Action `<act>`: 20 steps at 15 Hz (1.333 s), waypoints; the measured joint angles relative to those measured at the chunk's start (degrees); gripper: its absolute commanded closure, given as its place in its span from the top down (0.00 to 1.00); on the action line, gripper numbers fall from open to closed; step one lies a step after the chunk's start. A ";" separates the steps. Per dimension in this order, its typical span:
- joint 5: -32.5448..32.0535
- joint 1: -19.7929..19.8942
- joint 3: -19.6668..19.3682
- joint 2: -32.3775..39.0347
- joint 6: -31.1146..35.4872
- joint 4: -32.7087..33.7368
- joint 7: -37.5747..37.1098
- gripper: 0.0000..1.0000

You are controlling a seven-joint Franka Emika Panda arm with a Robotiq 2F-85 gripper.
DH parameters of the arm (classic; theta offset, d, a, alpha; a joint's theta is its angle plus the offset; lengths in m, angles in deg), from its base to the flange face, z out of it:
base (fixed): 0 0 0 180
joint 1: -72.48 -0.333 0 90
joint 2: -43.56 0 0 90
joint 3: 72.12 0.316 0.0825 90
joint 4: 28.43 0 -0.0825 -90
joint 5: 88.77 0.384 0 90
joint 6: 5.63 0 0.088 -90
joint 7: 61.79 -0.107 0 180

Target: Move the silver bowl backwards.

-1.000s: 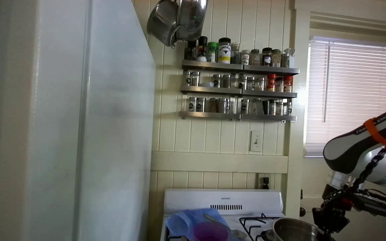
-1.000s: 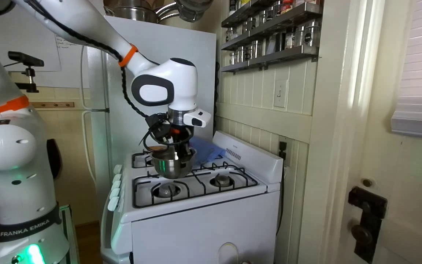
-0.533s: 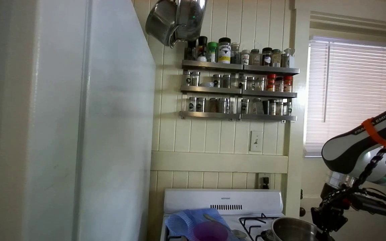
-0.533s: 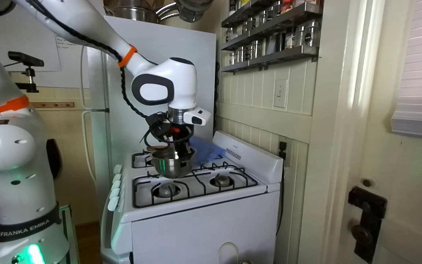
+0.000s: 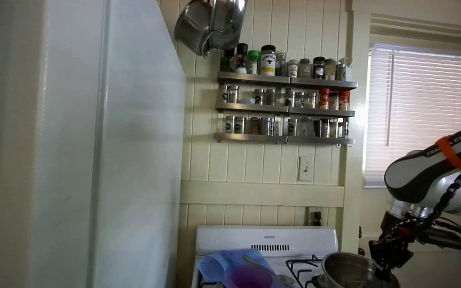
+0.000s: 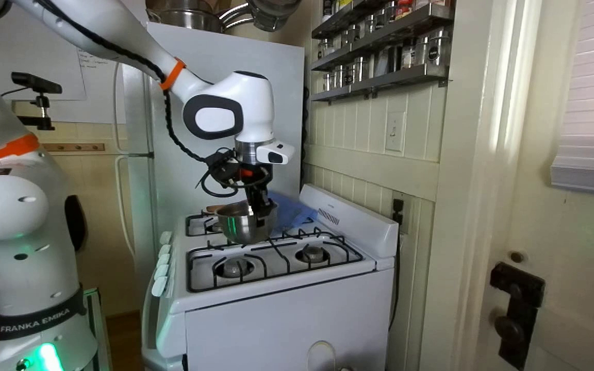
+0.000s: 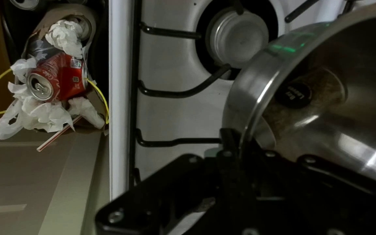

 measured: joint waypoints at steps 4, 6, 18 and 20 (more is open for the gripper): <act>1.14 0.22 -0.78 -1.46 -0.11 0.72 -1.04 0.02; 1.27 -0.16 -0.89 -2.45 -1.29 0.72 0.06 0.09; 2.71 0.94 -4.89 -0.09 -3.04 5.10 0.68 0.02; 4.13 1.68 -6.31 1.79 -3.33 7.94 -0.70 0.02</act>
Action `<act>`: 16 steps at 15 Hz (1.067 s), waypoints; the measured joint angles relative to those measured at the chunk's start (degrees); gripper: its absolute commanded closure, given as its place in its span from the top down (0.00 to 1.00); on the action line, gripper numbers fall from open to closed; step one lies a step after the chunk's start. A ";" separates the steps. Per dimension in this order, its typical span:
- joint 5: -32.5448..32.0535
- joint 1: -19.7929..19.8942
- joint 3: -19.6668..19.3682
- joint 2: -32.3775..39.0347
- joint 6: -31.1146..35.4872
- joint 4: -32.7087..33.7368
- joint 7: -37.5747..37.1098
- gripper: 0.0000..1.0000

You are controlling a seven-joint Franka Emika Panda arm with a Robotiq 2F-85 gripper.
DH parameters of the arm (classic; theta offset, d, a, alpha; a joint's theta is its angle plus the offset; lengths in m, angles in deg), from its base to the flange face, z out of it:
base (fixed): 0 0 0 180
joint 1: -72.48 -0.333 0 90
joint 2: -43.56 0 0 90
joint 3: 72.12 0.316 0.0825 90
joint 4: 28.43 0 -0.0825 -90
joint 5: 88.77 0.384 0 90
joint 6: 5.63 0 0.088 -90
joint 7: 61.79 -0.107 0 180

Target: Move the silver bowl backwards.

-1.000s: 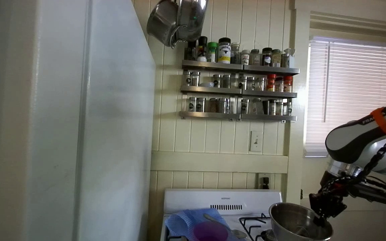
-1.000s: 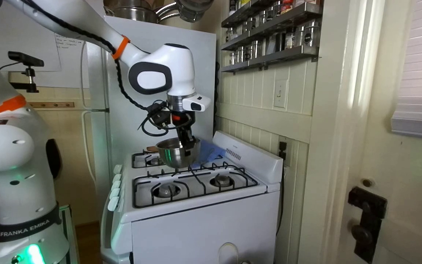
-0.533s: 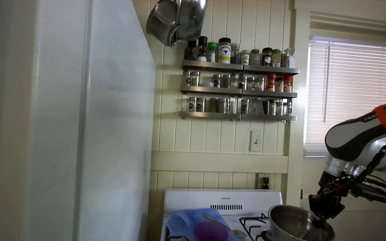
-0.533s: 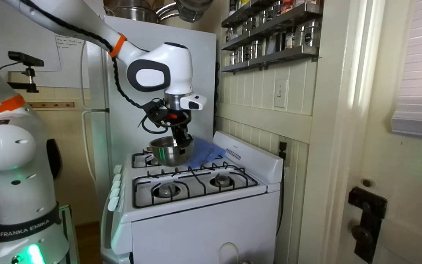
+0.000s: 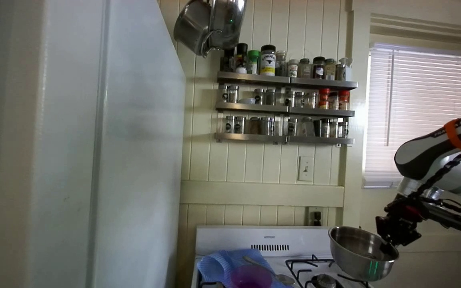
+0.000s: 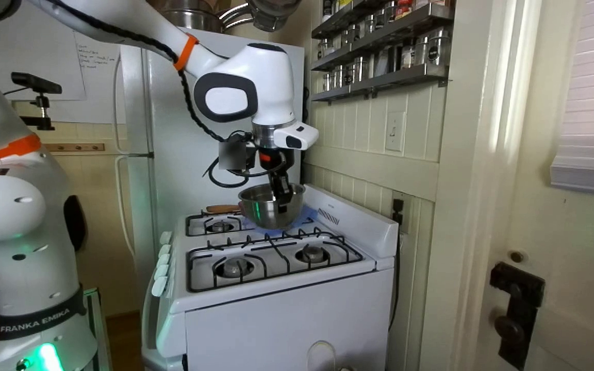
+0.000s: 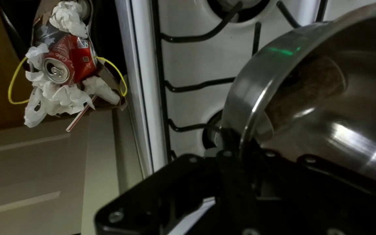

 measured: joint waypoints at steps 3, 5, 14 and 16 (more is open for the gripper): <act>0.31 1.29 -0.35 3.68 -1.42 4.82 -4.92 0.09; 0.30 1.69 0.06 5.59 -2.07 6.98 -6.88 0.09; 0.26 2.60 1.13 8.38 -2.26 8.28 -8.21 0.02; 0.26 2.84 1.16 9.77 -2.26 9.31 -8.89 0.02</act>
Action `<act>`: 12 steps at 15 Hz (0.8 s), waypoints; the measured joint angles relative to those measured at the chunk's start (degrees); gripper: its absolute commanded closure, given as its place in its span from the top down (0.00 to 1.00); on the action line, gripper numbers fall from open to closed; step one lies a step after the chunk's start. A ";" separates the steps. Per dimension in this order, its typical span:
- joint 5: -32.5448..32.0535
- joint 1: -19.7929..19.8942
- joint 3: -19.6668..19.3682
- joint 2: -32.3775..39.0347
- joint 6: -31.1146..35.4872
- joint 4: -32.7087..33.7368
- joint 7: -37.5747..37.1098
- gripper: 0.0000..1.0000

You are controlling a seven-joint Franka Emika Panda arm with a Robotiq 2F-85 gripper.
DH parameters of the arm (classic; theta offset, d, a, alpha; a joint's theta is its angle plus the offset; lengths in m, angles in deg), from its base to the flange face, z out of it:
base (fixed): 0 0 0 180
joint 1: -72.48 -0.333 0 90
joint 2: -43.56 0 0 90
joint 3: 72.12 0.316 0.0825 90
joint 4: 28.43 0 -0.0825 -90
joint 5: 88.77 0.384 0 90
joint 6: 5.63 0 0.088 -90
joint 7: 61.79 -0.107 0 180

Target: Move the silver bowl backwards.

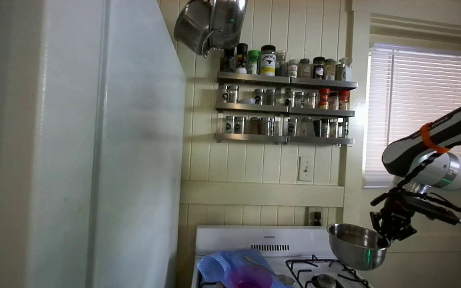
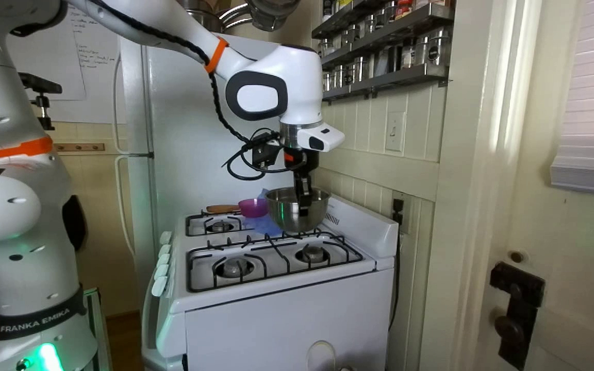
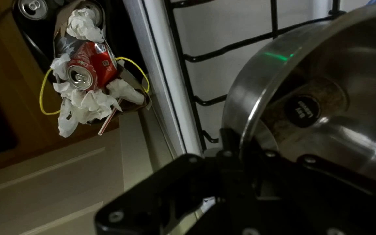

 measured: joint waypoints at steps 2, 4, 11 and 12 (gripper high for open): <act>0.00 0.17 0.03 1.29 0.00 1.20 -0.53 0.02; 0.00 0.22 0.11 2.32 0.00 2.41 -1.24 0.02; 0.01 0.44 0.66 3.83 0.00 3.85 -1.88 0.02; -0.01 0.47 0.70 4.00 0.00 3.84 -1.88 0.02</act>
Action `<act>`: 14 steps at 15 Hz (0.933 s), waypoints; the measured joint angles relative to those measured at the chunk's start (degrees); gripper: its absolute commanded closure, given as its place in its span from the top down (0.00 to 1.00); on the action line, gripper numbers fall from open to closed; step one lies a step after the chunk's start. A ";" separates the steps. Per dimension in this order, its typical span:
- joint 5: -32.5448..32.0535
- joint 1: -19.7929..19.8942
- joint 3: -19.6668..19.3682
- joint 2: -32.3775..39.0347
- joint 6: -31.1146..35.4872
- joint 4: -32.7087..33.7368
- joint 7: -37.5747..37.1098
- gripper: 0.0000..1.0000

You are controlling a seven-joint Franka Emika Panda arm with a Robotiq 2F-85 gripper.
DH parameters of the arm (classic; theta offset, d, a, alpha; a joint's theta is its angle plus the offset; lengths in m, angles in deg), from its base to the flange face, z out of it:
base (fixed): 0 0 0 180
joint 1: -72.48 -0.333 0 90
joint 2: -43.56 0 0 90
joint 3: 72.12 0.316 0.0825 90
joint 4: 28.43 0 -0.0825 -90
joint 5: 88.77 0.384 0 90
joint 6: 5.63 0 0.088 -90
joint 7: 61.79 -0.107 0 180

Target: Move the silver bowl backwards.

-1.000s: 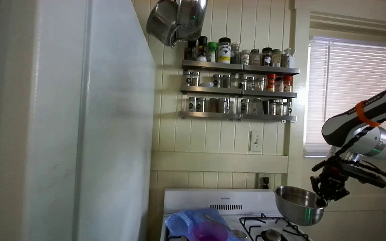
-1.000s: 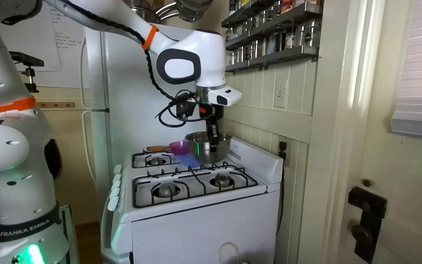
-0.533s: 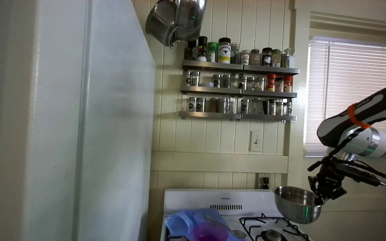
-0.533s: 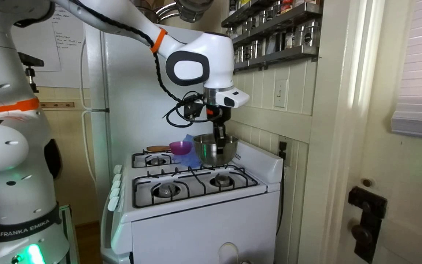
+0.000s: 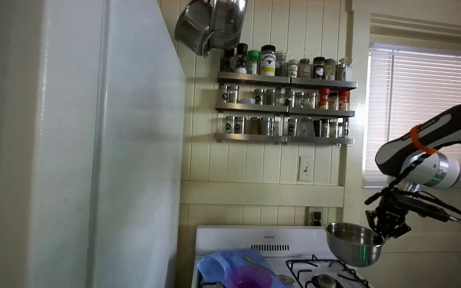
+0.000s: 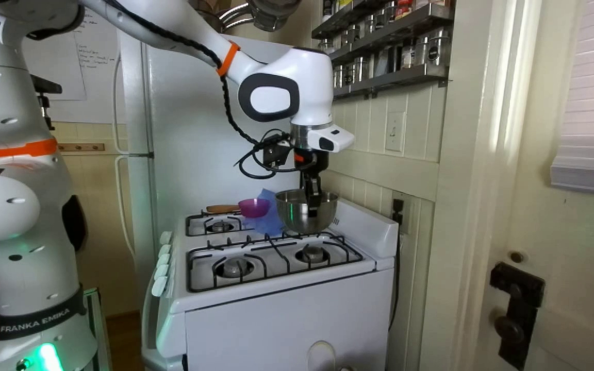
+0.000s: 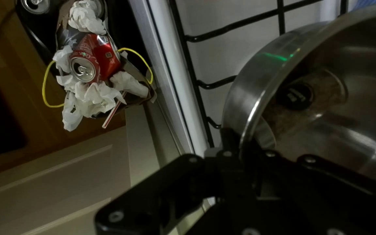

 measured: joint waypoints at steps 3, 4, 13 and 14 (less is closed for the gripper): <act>0.18 0.00 0.09 0.65 0.00 0.01 0.04 0.02; 0.21 0.00 0.15 0.94 0.00 0.02 0.05 0.02; 0.21 -0.02 2.46 4.00 4.23 0.71 -1.02 0.02; 0.21 -0.02 2.78 4.41 5.14 0.78 -1.40 0.02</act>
